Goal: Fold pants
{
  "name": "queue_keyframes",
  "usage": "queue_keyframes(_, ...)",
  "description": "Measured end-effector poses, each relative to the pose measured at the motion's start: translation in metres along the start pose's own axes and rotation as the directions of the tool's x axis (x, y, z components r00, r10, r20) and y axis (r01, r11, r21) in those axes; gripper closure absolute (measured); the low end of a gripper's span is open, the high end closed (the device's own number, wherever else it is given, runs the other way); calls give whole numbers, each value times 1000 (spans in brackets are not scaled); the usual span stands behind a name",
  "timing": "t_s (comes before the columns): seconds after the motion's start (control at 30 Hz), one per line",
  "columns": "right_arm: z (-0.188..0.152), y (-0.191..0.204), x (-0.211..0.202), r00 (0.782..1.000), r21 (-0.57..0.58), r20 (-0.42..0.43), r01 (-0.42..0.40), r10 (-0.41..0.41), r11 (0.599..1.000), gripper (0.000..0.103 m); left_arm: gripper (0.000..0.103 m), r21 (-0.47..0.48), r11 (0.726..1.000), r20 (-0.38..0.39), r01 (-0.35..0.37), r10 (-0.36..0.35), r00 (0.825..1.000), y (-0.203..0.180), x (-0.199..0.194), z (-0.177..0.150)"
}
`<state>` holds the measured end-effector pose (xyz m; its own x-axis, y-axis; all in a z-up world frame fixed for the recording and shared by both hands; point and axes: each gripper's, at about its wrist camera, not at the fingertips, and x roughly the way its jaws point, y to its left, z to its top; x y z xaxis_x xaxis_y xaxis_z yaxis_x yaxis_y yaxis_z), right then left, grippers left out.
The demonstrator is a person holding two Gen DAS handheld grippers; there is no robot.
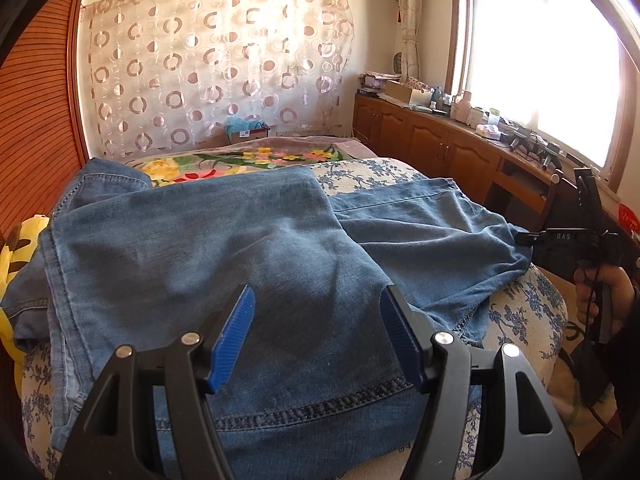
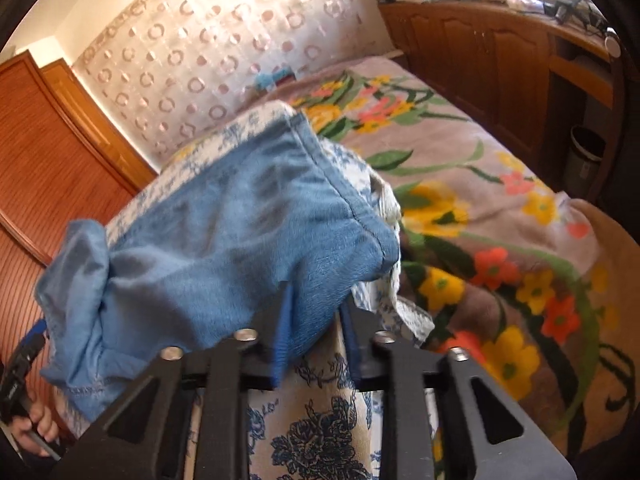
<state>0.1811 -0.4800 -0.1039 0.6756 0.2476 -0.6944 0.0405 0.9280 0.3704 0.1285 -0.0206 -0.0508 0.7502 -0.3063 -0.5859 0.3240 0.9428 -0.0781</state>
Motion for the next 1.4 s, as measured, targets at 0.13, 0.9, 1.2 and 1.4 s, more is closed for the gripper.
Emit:
queue_keyframes(0.13,6,14,-13,998,-38,63,-3,5,999,93,37,-9,1000,6,-10,10,1000,4,-5,-2)
queue_keyframes(0.9,72,240,-69,944,-394,175,-193,279,899,95,37,-38,986,92,-163,166,982,62,-80,0)
queue_keyframes(1.2,49,369,-64,899,-567,75,-317,431,760,96,37,-92,971,115,-222,232,966,96,-111,-5)
queue_keyframes(1.4,1,412,-37,877,-597,-99,-430,469,677,96,37,-134,957,104,-258,273,956,121,-117,-16)
